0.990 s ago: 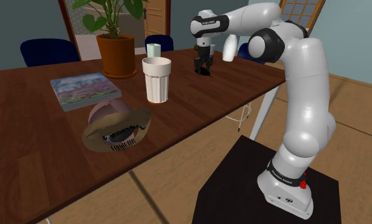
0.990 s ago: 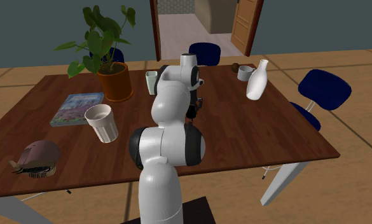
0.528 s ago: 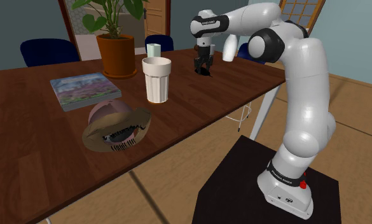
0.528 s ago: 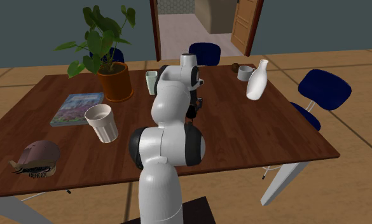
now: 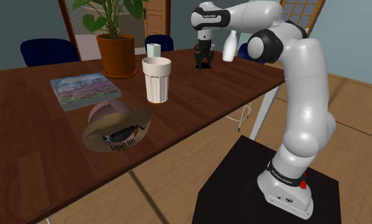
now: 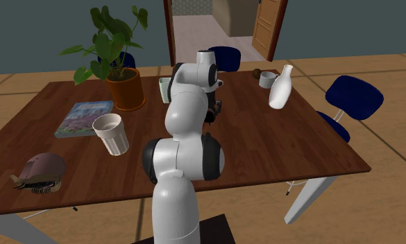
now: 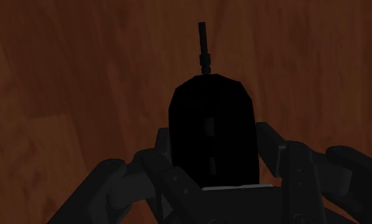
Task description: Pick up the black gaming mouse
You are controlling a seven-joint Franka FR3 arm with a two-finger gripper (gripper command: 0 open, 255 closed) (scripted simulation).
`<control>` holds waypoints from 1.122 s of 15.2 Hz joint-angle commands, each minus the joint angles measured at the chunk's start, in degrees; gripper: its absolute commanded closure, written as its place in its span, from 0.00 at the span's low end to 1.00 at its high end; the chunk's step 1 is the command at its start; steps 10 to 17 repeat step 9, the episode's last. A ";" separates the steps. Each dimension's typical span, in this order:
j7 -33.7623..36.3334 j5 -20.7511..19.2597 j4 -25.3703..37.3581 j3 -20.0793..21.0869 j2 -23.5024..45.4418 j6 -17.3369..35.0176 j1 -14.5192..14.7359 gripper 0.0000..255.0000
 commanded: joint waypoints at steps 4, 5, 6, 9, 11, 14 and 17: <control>-0.11 0.25 5.90 0.01 1.20 -4.71 -0.56 1.00; -0.14 0.32 7.24 0.02 1.54 -5.70 -0.71 1.00; -0.17 0.40 8.66 0.03 1.93 -6.73 -0.88 1.00; -0.21 0.51 10.38 0.04 2.42 -7.94 -1.09 1.00; -0.21 0.51 10.38 0.04 2.42 -7.94 -1.09 1.00; -0.21 0.51 10.38 0.04 2.42 -7.94 -1.09 1.00; -0.21 0.51 10.38 0.04 2.42 -7.94 -1.09 1.00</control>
